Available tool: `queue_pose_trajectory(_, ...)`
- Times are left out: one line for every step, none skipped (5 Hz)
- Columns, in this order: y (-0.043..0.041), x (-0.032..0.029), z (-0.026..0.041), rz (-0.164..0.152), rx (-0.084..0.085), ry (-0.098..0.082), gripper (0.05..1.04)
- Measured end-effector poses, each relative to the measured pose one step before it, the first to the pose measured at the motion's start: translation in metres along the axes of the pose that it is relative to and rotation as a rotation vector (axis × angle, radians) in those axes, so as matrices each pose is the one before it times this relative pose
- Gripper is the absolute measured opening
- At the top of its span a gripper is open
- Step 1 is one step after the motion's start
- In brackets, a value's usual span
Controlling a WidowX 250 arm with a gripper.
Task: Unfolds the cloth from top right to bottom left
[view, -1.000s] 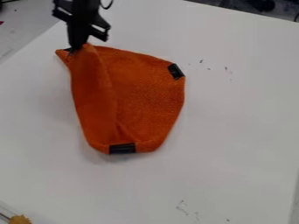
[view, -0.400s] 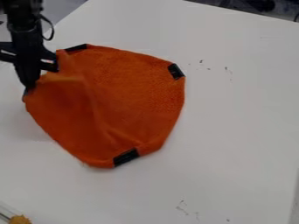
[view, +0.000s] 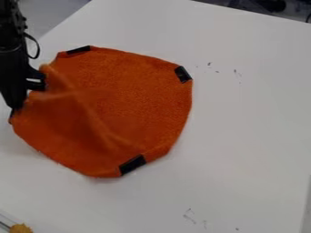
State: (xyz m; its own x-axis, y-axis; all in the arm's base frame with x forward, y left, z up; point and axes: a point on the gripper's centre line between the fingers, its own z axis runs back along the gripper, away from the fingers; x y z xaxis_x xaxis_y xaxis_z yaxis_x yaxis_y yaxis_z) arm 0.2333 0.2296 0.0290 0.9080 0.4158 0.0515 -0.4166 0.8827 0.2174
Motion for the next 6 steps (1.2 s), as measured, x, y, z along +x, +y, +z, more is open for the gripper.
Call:
queue_pose_trajectory(0.00454, -0.00762, -0.00014, 0.031, -0.0045, -0.0019, 0.053)
queue_pose_trajectory(0.004, -0.00834, -0.00543, 0.0271, -0.0181, 0.0118, 0.069)
queue_pose_trajectory(-0.00142, -0.00936, -0.00827, 0.0235, -0.0215, 0.0066, 0.221)
queue_pose_trajectory(0.00326, -0.00676, -0.00043, 0.0179, -0.0031, -0.0112, 0.475)
queue_pose_trajectory(0.00269, -0.00417, 0.00687, 0.0167, 0.0062, -0.0133, 0.784)
queue_pose_trajectory(0.00511, 0.00297, 0.01184, -0.0087, 0.0458, -0.0401, 0.997)
